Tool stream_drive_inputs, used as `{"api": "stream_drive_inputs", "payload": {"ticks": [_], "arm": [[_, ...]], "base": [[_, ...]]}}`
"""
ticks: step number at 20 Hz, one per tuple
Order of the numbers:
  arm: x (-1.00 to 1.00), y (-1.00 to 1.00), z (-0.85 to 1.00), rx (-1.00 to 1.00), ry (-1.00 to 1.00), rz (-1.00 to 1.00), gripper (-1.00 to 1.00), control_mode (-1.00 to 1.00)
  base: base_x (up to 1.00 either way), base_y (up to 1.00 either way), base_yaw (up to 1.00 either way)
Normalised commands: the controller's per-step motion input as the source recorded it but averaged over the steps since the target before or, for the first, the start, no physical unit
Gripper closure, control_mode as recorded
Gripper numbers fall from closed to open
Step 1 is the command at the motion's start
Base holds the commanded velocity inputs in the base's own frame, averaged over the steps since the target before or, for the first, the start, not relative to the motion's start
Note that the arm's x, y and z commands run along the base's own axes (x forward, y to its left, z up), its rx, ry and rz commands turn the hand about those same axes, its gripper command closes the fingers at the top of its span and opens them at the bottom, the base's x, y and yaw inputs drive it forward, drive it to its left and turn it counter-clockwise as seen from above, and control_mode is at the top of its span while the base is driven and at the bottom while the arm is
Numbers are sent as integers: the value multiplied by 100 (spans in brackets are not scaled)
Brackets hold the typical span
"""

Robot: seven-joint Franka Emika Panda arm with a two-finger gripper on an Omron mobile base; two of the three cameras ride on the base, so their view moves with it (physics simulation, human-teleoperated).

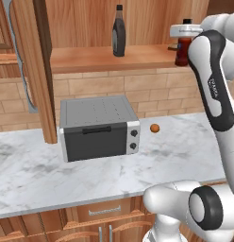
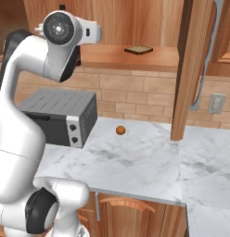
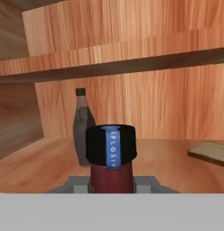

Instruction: Pick the syrup bottle and condiment bottle from the counter and place them in the cabinet.

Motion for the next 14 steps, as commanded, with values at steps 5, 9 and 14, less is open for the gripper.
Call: {"api": "stream_drive_inputs", "payload": {"ticks": [5, 9, 14], "arm": [[34, 12, 0, 9, -1, -3, 100, -100], [36, 19, 0, 6, -3, -3, 100, -100], [40, 16, 0, 6, -6, -2, 100, -100]], "base": [[0, 0, 0], [0, 0, 0], [0, 0, 0]]}}
